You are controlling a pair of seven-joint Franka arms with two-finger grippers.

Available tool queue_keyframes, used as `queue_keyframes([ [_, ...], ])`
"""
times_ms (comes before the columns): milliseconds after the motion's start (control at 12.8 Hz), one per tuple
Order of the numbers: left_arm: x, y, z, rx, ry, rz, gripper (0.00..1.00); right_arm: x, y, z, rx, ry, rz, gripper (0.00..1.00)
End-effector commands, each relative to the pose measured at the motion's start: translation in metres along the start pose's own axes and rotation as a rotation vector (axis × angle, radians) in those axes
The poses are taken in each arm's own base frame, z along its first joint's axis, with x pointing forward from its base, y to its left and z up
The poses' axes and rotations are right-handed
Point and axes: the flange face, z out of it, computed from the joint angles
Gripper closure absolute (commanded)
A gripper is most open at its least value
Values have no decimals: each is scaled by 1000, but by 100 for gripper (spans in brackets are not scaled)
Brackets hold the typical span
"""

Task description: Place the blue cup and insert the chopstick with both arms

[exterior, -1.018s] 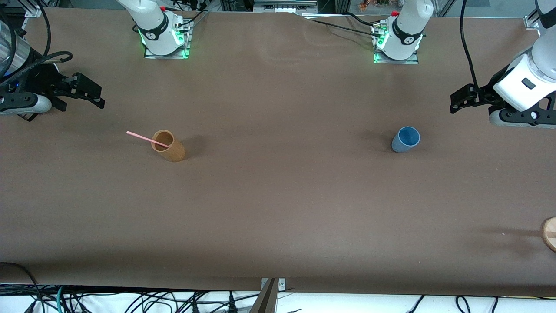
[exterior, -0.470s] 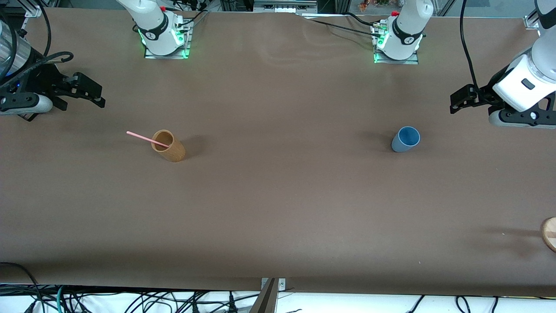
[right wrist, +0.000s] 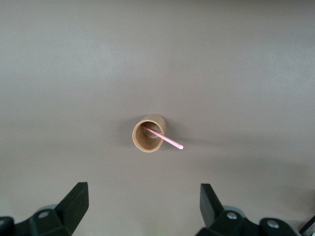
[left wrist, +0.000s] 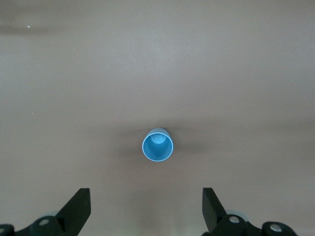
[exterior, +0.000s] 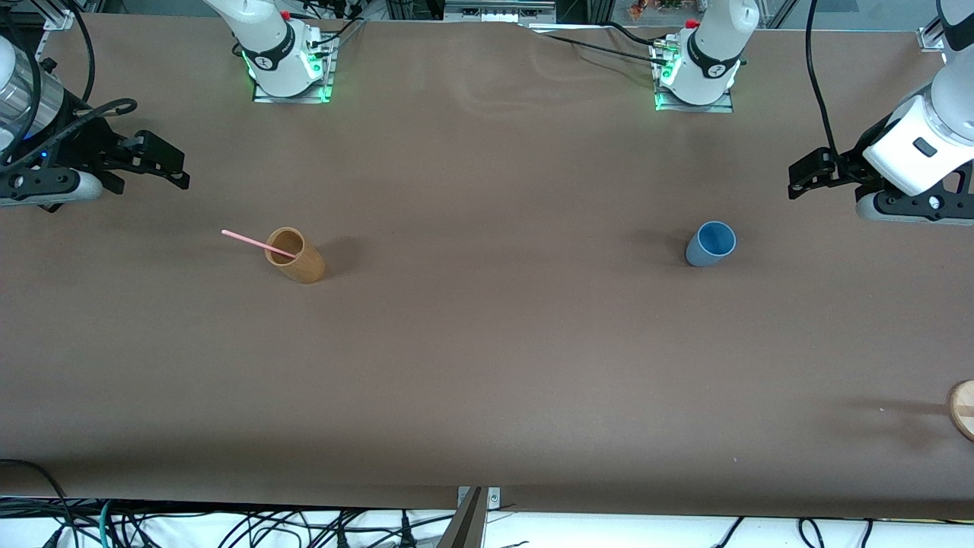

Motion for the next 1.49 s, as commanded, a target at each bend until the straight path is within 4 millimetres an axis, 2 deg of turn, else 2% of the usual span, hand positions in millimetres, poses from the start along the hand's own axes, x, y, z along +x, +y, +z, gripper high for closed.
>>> queue_keyframes([
  [0, 0, -1, -3, -12, 13, 8, 0, -13, 0, -1, -17, 1, -12, 0],
  [78, -1, 0, -5, -11, 11, 9, 0, -13, 1, 1, -17, 1, -9, 0],
  [235, 9, 3, 8, 4, -5, 16, 0, -13, 1, 4, -17, -3, -9, 0],
  [313, 15, 13, 18, 9, -18, 33, 0, -13, 1, 4, -17, -3, -9, 0],
  [470, 18, 8, 45, 33, -72, 39, 0, -13, 1, 5, -17, -6, -8, 0],
  [627, 21, 26, 94, 41, -78, 56, 0, -13, 2, 6, -17, -9, -7, 0],
  [705, 18, 28, 120, 39, -63, 49, 0, -13, 3, 9, -17, -14, -8, 0],
  [940, -10, 35, 167, 38, -17, 42, 0, -13, 3, 9, -17, -14, -8, 0],
  [1175, -36, 30, 201, 35, 27, 40, 0, -12, 3, 9, -17, -16, -8, 0],
  [1410, -48, 24, 233, 30, 62, 34, 0, -12, 4, 13, -19, -21, -6, 0],
])
